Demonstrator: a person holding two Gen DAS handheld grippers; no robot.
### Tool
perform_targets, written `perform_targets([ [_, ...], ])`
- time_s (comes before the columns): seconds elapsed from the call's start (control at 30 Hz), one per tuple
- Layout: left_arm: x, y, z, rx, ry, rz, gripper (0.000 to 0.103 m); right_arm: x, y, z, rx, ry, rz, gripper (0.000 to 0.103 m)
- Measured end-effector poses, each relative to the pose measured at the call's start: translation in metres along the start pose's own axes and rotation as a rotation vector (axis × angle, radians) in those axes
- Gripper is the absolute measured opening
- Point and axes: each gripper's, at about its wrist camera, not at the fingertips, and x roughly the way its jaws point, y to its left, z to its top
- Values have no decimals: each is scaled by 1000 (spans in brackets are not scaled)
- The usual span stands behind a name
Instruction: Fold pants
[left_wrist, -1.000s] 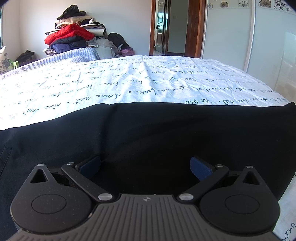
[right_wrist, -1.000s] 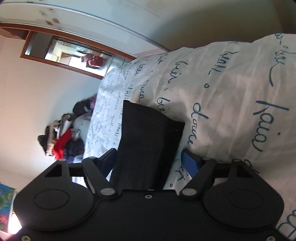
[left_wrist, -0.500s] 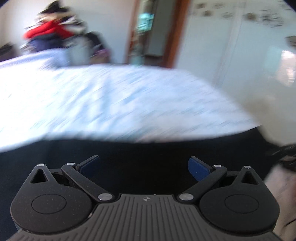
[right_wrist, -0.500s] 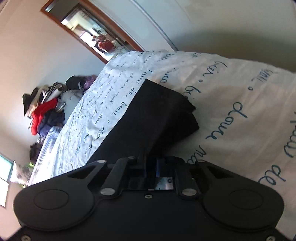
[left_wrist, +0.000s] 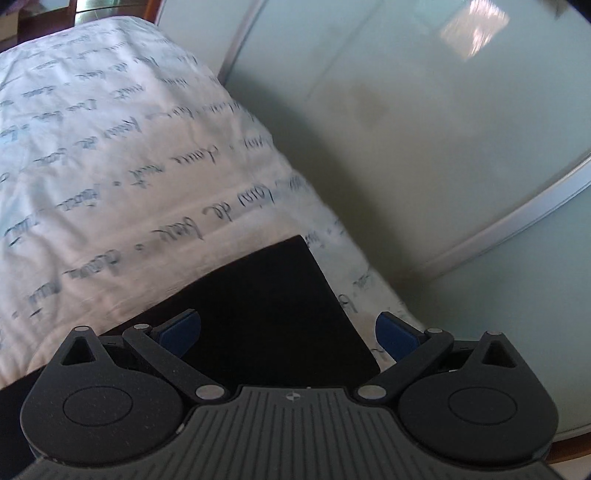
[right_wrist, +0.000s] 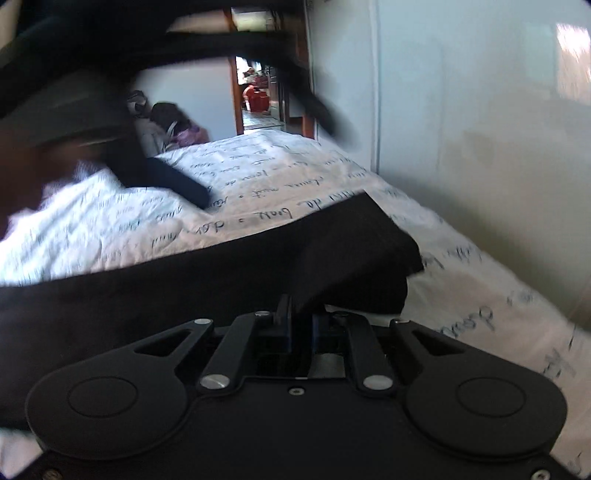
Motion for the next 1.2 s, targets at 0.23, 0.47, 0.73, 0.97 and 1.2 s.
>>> perform_targets([
  [0.23, 47, -39, -3, 254, 137, 230, 102, -3, 39, -8, -288, -61, -83, 11],
  [0.47, 64, -31, -10, 286, 120, 350, 51, -10, 35, -10, -318, -70, -59, 11],
  [0.73, 13, 9, -16, 109, -14, 320, 16, -24, 14, 1, -248, -107, -11, 65],
  [0.97, -80, 73, -64, -43, -159, 341, 16, -40, 15, 1, -245, -107, 77, 65],
  [1.2, -149, 169, -137, -225, -186, 436, 15, -84, 21, 4, -196, -150, 314, 69],
])
